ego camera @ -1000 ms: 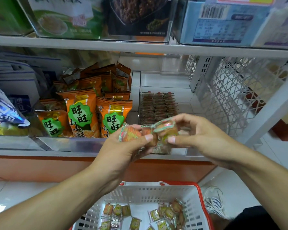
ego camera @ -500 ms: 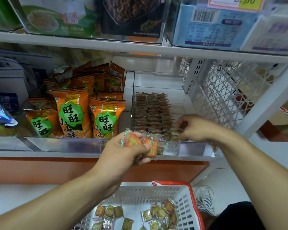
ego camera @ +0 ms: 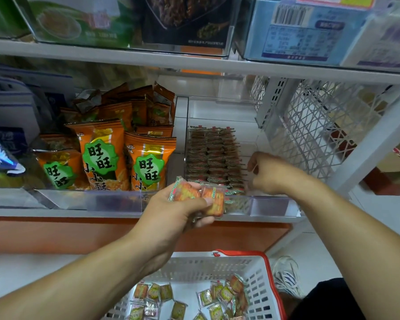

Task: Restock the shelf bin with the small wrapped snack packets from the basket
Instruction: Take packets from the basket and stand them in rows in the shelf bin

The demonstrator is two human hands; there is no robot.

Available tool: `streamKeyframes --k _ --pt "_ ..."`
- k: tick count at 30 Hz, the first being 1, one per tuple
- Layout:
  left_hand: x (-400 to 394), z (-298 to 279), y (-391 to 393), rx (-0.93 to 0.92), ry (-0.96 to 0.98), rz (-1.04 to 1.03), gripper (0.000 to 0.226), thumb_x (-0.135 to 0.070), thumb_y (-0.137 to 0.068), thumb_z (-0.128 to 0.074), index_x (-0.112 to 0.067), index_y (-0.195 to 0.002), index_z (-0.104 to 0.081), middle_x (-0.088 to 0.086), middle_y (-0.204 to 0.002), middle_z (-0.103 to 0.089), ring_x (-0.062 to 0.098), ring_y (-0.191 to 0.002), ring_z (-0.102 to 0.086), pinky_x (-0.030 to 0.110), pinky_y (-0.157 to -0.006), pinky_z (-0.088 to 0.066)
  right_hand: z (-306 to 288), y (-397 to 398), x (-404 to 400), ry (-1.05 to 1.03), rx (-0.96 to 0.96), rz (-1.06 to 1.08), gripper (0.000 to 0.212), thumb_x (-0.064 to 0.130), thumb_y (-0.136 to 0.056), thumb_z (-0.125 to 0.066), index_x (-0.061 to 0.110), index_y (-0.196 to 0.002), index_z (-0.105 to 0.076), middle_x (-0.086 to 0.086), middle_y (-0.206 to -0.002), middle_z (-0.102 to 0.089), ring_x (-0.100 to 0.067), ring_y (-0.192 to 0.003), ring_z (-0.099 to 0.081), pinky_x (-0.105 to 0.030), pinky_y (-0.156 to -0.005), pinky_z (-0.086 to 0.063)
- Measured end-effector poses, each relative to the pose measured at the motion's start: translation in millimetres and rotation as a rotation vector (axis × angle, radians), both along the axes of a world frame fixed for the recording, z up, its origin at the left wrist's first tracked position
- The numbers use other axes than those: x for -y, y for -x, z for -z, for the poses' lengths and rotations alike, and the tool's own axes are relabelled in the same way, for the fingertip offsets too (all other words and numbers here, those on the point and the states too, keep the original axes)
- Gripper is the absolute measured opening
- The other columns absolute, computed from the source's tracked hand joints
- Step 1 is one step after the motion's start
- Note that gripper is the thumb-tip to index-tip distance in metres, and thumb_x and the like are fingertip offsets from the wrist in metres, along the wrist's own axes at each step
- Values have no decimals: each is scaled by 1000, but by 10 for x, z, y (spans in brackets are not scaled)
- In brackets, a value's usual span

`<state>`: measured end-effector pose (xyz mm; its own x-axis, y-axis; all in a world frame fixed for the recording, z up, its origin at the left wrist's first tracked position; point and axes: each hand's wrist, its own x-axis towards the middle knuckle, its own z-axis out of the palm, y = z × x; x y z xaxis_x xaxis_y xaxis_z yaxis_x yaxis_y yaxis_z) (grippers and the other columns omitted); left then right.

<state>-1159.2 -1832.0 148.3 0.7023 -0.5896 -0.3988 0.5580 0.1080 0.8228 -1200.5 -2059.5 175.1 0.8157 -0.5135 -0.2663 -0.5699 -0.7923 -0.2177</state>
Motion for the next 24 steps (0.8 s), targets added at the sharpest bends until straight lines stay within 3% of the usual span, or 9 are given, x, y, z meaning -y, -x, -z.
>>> streamKeyframes --k 1,3,4,6,11,14,18,21,24 --pt "2 -10 -3 -11 11 -4 24 5 -81 -76 -8 -98 -66 19 -90 -78 32 -80 -77 27 -58 -61 -60 44 -45 -54 148 9 25 25 -85 -75 17 -105 -62 -2 -105 -68 -17 -89 -63 -29 -72 -51" --pt "4 -28 -9 -29 32 -7 26 4 -80 -77 -7 -100 -66 19 -91 -78 30 -80 -77 26 -58 -61 -171 147 -220 -504 373 20 28 41 -83 -77 21 -99 -67 2 -90 -72 -8 -72 -66 -26 -61 -53" --pt "4 -38 -11 -33 44 -1 27 3 -80 -77 -7 -102 -65 19 -93 -78 29 -79 -77 26 -57 -61 -203 207 -330 -760 388 -2 34 45 -78 -77 21 -101 -69 2 -86 -73 -9 -67 -66 -25 -57 -54" --pt "-1 -61 -11 -26 67 24 35 -7 -74 -81 -7 -106 -66 17 -95 -78 25 -79 -77 24 -57 -60 -196 305 -495 -973 349 -92 40 37 -76 -79 18 -110 -69 -3 -86 -71 -15 -70 -65 -27 -58 -54" --pt "-8 -118 -26 77 -50 97 74 -66 -66 -73 -6 -110 -72 5 -94 -76 17 -80 -71 29 -59 -60 -180 335 -491 -898 413 -202 36 6 -77 -83 15 -108 -69 -14 -95 -72 -23 -78 -67 -46 -75 -58" --pt "-54 -132 -50 330 -274 331 92 -94 -65 -41 -20 -105 -79 -13 -61 -66 2 -56 -64 29 -55 -56 -205 344 -466 -932 374 -317 53 9 -69 -88 25 -115 -70 -8 -89 -68 -22 -81 -61 -41 -79 -55" --pt "-98 -155 -4 379 -306 546 87 -99 -66 -24 -40 -102 -76 -6 -81 -78 9 -79 -73 26 -54 -53 -140 310 -608 -789 270 -481 52 27 -72 -89 39 -119 -69 6 -79 -60 -16 -71 -51 -40 -70 -47" --pt "-91 -150 -15 291 -285 544 89 -96 -66 -25 -34 -100 -78 -3 -84 -77 13 -80 -69 27 -53 -52 -122 307 -662 -649 315 -498 42 36 -69 -91 39 -108 -72 1 -80 -63 -27 -71 -57 -46 -73 -49" --pt "-74 -134 -40 176 -254 457 98 -98 -60 -25 -28 -100 -80 3 -79 -74 14 -73 -64 26 -49 -50 -147 323 -647 -670 462 -426 41 24 -64 -95 30 -96 -70 3 -91 -69 -23 -81 -66 -45 -78 -55"
